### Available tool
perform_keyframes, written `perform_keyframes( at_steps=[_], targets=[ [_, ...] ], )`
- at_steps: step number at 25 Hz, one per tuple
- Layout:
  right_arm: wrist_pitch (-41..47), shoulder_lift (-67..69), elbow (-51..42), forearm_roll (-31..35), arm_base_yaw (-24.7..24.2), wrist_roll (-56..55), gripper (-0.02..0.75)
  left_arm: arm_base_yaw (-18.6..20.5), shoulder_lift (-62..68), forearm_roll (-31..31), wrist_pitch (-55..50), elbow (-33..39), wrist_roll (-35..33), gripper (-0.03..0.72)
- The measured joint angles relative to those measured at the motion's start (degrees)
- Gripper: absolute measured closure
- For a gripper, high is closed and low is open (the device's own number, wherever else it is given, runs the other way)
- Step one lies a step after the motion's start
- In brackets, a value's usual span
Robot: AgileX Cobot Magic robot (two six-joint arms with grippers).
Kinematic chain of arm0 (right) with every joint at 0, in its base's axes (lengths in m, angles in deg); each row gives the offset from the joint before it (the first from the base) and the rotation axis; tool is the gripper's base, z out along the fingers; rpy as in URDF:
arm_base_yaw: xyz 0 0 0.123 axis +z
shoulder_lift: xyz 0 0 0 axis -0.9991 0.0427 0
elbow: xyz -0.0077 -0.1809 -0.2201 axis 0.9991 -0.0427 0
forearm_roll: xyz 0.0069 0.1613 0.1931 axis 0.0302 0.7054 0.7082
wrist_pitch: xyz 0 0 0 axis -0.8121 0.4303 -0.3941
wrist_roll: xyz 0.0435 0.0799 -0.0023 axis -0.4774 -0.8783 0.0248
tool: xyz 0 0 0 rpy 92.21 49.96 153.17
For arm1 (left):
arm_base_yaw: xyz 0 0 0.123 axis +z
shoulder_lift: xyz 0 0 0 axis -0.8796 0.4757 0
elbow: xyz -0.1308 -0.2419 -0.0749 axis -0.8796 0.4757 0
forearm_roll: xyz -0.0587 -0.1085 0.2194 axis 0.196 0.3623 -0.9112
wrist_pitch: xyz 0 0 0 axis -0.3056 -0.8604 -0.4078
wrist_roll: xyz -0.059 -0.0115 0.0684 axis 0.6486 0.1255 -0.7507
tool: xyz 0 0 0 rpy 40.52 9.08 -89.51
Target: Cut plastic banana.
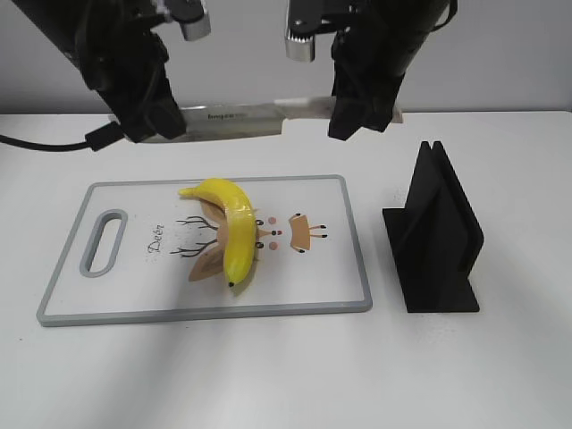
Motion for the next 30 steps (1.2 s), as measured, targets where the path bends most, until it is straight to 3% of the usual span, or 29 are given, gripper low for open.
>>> perform_keyframes(
  at_steps=[13, 15, 16, 17, 19, 21, 26, 30],
  targets=[
    [0.0, -3.2, 0.0, 0.7, 0.1, 0.0, 0.554, -0.1, -3.6, 0.2, -0.3, 0.0, 0.0, 0.678],
    [0.0, -3.2, 0.0, 0.9, 0.1, -0.2, 0.556, -0.1, -3.6, 0.4, 0.2, 0.0, 0.7, 0.608],
    [0.3, -3.2, 0.0, 1.4, 0.1, -0.5, 0.558, 0.0, -3.6, 0.7, 0.9, 0.0, 1.2, 0.539],
    [0.4, -3.2, 0.0, 2.0, 0.1, -0.9, 0.562, 0.1, -3.7, 0.9, 1.8, 0.0, 1.7, 0.462],
    [0.2, -3.2, 0.0, 2.8, 0.1, -1.7, 0.568, 0.1, -3.9, 1.5, 2.6, 0.0, 3.0, 0.233],
    [-0.5, -3.2, 0.0, 3.4, 0.1, -2.3, 0.570, 0.0, -4.2, 1.6, 3.4, 0.0, 5.1, 0.105],
    [-0.8, -3.2, 0.0, 3.6, 0.1, -3.2, 0.571, 0.3, -6.9, -2.0, 6.9, 0.0, 10.4, 0.057],
    [-0.8, -3.7, 0.0, 3.6, 0.1, -3.9, 0.571, 2.1, -9.5, -8.2, 8.8, 0.0, 20.5, 0.054]
  ],
)
